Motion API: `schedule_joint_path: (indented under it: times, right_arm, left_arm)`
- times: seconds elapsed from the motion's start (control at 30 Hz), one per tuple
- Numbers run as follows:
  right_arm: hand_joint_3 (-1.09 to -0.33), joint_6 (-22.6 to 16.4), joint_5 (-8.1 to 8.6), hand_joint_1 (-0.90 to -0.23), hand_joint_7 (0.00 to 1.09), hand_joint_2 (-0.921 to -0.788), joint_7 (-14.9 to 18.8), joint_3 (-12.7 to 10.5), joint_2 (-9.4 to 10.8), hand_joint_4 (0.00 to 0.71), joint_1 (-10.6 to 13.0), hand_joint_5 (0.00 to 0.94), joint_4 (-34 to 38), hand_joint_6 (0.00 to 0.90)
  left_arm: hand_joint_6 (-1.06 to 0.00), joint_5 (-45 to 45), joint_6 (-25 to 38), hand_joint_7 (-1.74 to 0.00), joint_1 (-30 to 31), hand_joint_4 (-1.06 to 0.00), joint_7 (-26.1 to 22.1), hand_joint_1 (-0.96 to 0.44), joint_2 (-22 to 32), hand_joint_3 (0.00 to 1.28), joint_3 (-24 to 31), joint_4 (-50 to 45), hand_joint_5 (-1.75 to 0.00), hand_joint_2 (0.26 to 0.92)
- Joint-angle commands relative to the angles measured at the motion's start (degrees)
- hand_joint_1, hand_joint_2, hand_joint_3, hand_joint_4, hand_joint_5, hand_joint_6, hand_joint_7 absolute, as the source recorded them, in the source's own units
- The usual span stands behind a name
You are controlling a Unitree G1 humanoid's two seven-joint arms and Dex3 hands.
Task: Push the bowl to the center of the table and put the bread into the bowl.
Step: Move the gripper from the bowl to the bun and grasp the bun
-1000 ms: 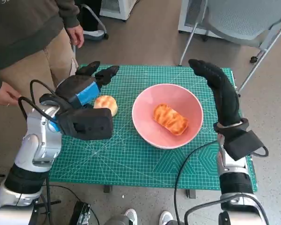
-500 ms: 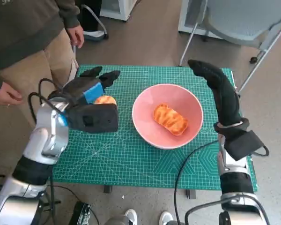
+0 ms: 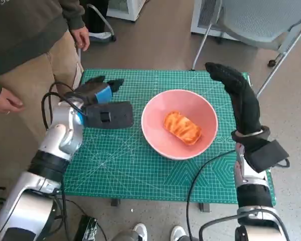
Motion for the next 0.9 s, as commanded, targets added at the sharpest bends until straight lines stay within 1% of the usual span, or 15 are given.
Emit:
schedule_joint_path:
  times: [0.03,0.4,0.9]
  right_arm:
    - [-0.863,1.06,-0.10,-0.684,0.38,-0.921,0.41,-0.18,-0.54,0.145,1.73,0.000,-0.04,-0.001]
    - [-0.863,1.88,-0.92,-0.694,0.38,-0.921,-0.55,-0.24,-0.63,0.146,2.24,0.000,-1.50,-0.001]
    - [-0.864,1.92,-1.36,-0.695,0.38,-0.921,-0.97,-0.11,-0.74,0.146,2.32,0.000,-1.60,-0.001]
  left_arm:
    - [-0.16,0.19,0.01,0.00,-3.46,0.00,0.55,-0.37,-1.21,0.00,-0.88,4.68,0.00,0.680]
    - [-0.16,0.43,-2.09,0.00,-7.57,0.00,1.22,-0.37,-3.22,0.00,-3.53,15.80,0.00,0.679]
    - [-0.16,0.17,-3.16,0.00,-10.66,0.00,2.56,-0.40,-5.24,0.00,-5.27,24.27,0.00,0.683]
